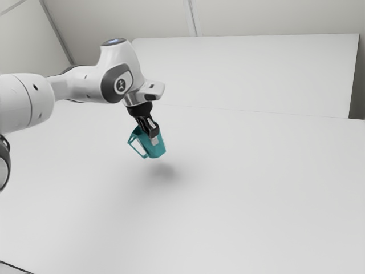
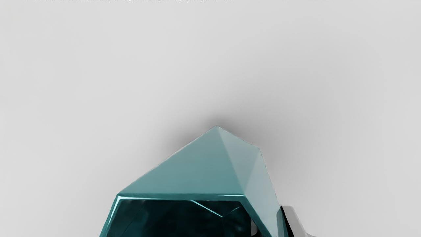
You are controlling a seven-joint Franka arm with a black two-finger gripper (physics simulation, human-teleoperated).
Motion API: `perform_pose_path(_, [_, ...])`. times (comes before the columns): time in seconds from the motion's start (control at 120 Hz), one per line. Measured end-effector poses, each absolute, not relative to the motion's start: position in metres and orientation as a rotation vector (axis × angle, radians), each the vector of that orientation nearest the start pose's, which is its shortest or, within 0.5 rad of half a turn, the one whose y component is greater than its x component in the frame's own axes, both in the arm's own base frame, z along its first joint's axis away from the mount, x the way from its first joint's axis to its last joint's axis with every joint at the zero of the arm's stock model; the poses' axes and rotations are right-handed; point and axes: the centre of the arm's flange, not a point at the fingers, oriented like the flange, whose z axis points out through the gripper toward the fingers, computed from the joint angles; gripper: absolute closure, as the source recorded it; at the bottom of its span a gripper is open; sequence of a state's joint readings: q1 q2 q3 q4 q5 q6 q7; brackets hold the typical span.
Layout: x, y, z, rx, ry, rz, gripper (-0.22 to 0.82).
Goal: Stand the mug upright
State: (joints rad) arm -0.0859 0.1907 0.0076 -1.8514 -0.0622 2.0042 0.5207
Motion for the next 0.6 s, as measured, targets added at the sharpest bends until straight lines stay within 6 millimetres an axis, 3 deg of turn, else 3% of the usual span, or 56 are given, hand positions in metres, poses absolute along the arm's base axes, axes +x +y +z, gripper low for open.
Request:
perform_pose_path(0.258, [0.613,-0.049,0.394,-2.966,0.903,0.036,0.78])
perform_pose_path(0.6, [0.621,-0.051,0.364,-2.955,0.875,0.041,0.78])
